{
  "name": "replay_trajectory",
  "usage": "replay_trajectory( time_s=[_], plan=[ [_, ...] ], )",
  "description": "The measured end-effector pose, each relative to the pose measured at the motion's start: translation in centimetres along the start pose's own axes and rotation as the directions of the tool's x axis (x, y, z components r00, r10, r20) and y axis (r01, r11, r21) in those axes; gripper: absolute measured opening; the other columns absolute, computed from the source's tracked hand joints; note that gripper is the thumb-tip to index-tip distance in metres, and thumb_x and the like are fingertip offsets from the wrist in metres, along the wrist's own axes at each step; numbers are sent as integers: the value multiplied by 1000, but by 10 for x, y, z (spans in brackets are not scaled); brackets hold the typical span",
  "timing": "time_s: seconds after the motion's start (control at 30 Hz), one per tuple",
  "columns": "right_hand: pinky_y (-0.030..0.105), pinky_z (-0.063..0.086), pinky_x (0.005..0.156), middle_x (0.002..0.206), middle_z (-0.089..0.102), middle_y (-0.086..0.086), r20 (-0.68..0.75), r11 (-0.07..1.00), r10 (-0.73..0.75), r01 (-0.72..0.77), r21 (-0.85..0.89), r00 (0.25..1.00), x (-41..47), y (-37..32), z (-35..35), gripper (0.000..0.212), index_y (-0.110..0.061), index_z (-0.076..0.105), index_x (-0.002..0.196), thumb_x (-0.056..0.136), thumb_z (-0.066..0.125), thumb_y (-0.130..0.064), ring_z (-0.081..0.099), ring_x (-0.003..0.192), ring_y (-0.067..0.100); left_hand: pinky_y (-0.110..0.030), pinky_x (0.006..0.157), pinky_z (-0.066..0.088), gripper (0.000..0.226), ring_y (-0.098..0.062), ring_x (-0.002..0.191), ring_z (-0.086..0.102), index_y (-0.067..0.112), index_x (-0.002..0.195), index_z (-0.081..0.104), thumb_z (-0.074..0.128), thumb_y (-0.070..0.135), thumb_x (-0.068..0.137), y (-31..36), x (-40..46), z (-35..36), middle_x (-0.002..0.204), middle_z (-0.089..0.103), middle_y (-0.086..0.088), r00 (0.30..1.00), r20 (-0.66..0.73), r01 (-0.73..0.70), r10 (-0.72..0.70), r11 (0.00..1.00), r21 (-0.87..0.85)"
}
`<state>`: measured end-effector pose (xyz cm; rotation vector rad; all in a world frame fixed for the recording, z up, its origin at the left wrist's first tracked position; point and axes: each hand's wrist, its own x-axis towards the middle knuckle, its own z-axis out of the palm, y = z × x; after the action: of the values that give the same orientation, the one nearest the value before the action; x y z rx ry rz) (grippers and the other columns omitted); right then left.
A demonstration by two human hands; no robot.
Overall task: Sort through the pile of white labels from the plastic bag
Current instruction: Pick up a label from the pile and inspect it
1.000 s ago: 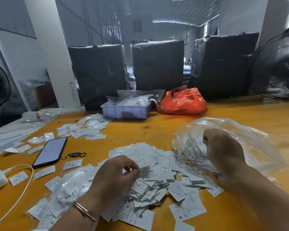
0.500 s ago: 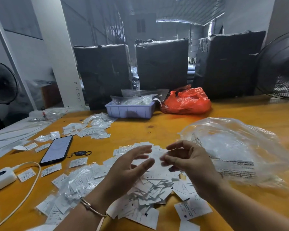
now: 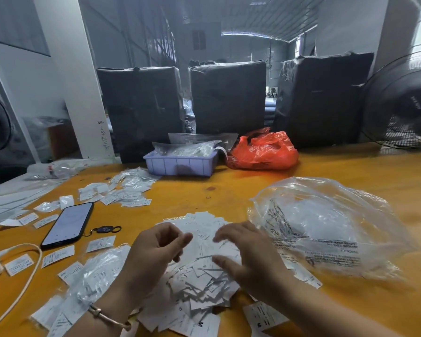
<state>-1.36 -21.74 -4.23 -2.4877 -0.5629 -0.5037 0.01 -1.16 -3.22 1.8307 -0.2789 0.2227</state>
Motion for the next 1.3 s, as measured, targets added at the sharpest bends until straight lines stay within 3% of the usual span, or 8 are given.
replay_trajectory(
  time_s=[0.13,0.33,0.67,0.8,0.9,1.07,1.17,1.3],
  plan=[
    [29,19,102,129,54,-20,206,987,-68,96,-132,976,6,-4,1,33,-34,60,118,90,54,-51,40,122,4,-24,62,50,23,-19,69,67,5,79,66,69,28,81,1,0,-3,72,72,-9,999,-48,21,-21,1000,8],
    [34,27,99,114,61,-11,230,973,-82,128,-192,970,17,-8,0,29,-28,66,109,88,60,-47,52,107,12,-24,70,55,15,-19,81,74,5,89,67,76,0,78,-3,2,-3,84,76,-8,997,-8,78,-78,995,-58],
    [29,39,92,100,70,-14,86,989,-146,148,-15,986,7,8,10,19,-24,74,93,91,60,-38,61,90,6,-23,52,46,13,-13,53,60,9,79,72,69,15,90,-9,3,1,64,70,-9,996,-37,83,-83,996,11],
    [29,34,100,96,72,-10,90,978,-172,181,-101,981,4,8,9,18,-23,72,88,91,59,-34,64,84,12,-18,55,50,9,-10,59,63,11,88,74,70,3,88,-7,3,1,71,72,-7,988,-34,147,-148,988,-39],
    [29,38,96,93,71,-14,30,992,-124,124,-1,992,3,6,6,12,-25,71,90,86,66,-35,62,84,4,-18,59,53,19,-11,66,66,11,96,72,71,-4,84,-5,3,-2,76,71,-8,976,8,215,-216,967,-135],
    [21,39,93,118,57,-19,-65,992,18,-10,124,998,6,0,10,33,-31,57,121,90,61,-39,51,105,-2,-23,60,57,19,-19,66,70,3,95,72,73,-8,80,0,2,3,71,67,-8,968,58,252,-245,944,-214],
    [27,27,108,142,44,-15,29,998,40,-41,42,999,12,0,17,42,-32,44,137,96,52,-37,35,130,2,-20,52,52,8,-16,55,64,0,89,72,73,-2,82,2,2,4,65,64,-8,973,16,229,-230,954,-192],
    [30,15,109,152,31,-11,187,996,26,-9,-87,982,19,4,27,46,-30,41,141,97,43,-46,22,139,6,-18,49,47,4,-7,48,58,3,83,69,70,3,87,2,6,1,60,65,-1,968,-37,235,-247,953,-189]
  ],
)
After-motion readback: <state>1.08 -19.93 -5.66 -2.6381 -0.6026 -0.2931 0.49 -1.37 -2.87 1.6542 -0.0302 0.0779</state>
